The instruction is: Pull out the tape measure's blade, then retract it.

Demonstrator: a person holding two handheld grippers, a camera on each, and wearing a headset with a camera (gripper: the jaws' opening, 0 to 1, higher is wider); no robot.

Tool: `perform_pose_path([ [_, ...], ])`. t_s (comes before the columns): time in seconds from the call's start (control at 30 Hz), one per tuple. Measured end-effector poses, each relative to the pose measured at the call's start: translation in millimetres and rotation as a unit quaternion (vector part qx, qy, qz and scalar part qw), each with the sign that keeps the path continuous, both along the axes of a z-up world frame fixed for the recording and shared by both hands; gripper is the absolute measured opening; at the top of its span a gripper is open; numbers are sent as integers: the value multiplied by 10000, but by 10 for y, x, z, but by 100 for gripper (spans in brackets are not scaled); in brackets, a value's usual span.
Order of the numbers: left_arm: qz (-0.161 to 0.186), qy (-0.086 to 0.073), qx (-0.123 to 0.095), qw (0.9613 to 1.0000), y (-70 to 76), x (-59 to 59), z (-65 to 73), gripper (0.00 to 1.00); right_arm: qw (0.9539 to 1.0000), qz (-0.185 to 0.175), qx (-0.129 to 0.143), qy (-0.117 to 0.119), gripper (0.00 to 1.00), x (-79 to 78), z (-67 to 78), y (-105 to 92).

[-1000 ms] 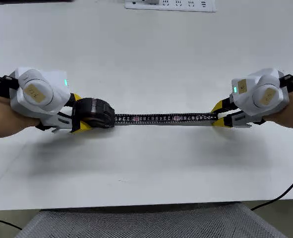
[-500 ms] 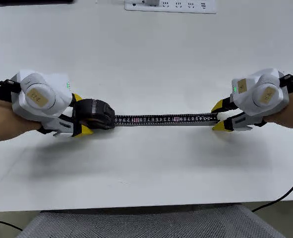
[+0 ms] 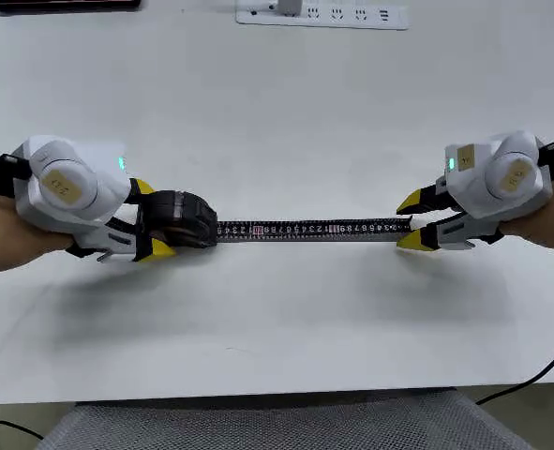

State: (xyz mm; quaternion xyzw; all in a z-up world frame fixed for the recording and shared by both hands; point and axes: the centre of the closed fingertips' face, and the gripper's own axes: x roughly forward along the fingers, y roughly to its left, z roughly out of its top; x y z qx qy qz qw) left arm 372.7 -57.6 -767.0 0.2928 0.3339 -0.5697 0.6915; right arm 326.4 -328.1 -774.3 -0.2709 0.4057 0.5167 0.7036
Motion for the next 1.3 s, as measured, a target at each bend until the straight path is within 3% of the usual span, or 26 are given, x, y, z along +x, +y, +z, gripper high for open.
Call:
perform_pose_path([
  [0.03, 42, 19, -49, 10000, -3, -1, 14, 41, 9998, -133, 131, 17, 23, 13, 26, 24],
  [0.13, 189, 33, -216, 9996, -7, 5, 58, 42, 9998, -128, 150, 22, 23, 16, 31, 26],
  [0.3, 257, 8, -232, 9994, 22, 0, 58, 43, 9997, -179, 188, -21, 24, 28, 45, 36],
  [0.47, 468, 11, -338, 9983, 69, -7, 127, 46, 9982, -487, 313, -138, 28, 34, 92, 43],
  [0.53, 741, 25, -554, 9957, 76, 3, 191, 49, 9968, -662, 362, -253, 32, 32, 115, 29],
  [0.63, 906, -13, -633, 9939, 145, -27, 243, 51, 9941, -919, 446, -375, 34, -2, 151, 2],
  [0.73, 1061, 121, -703, 9918, 206, -78, 253, 53, 9926, -1068, 457, -346, 36, -79, 157, -16],
  [0.97, 1504, 150, -865, 9847, 360, -166, 253, 57, 9866, -1479, 557, -399, 42, -210, 182, -68],
  [1.07, 1641, 104, -915, 9821, 416, -209, 276, 58, 9816, -1714, 701, -470, 44, -257, 241, -79],
  [1.13, 1750, 82, -1064, 9788, 415, -242, 329, 59, 9808, -1757, 687, -501, 45, -302, 248, -94],
  [1.3, 1952, 75, -1149, 9740, 458, -316, 324, 63, 9753, -1972, 778, -625, 49, -363, 294, -127],
])
